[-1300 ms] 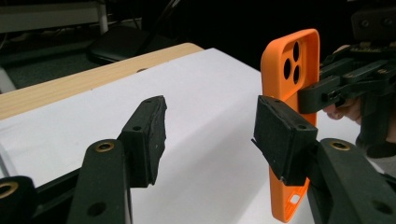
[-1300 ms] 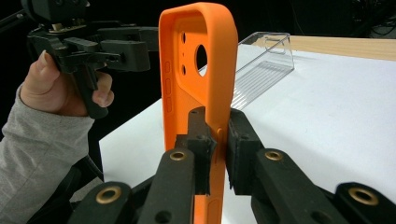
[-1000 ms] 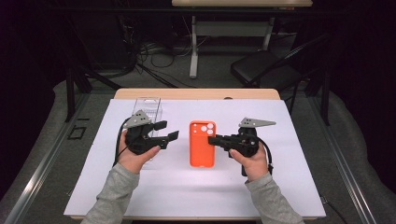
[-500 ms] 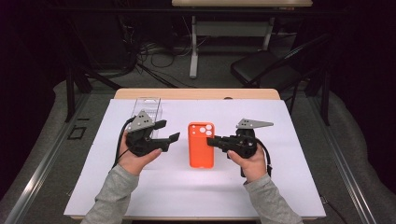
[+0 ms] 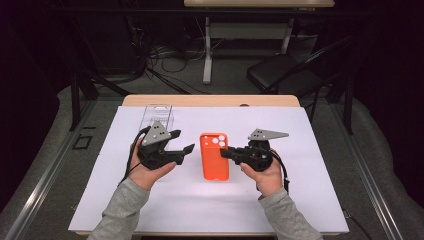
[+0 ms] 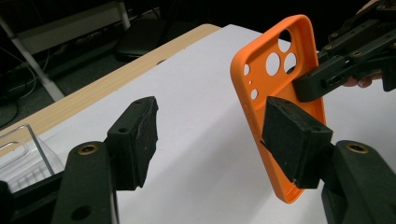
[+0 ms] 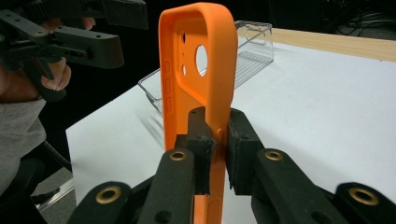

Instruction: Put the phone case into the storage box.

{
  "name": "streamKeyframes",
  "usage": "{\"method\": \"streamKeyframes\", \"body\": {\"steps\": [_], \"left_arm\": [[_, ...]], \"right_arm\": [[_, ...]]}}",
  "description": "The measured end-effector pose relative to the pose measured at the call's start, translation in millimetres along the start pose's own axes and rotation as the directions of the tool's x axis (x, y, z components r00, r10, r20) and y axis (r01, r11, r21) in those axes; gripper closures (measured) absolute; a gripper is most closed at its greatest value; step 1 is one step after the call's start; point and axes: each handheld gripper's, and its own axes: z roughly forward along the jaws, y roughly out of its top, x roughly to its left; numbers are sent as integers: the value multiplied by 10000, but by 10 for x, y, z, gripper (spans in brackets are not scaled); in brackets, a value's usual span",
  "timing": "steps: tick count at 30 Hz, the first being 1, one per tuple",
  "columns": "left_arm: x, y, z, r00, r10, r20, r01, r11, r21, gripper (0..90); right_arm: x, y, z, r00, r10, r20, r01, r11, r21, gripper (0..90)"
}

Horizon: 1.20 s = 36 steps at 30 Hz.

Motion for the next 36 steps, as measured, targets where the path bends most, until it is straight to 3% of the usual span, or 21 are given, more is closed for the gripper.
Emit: {"method": "streamKeyframes", "body": {"steps": [16,36], "left_arm": [[-96,12,41,9986,521,-22,-520,9980,353,438],[-173,3,92,9934,1134,-162,-1120,9914,683,519]], "right_arm": [[131,-36,110,9986,-526,108,521,9978,417,817],[188,-62,165,9956,-902,271,881,9934,731,816]]}}
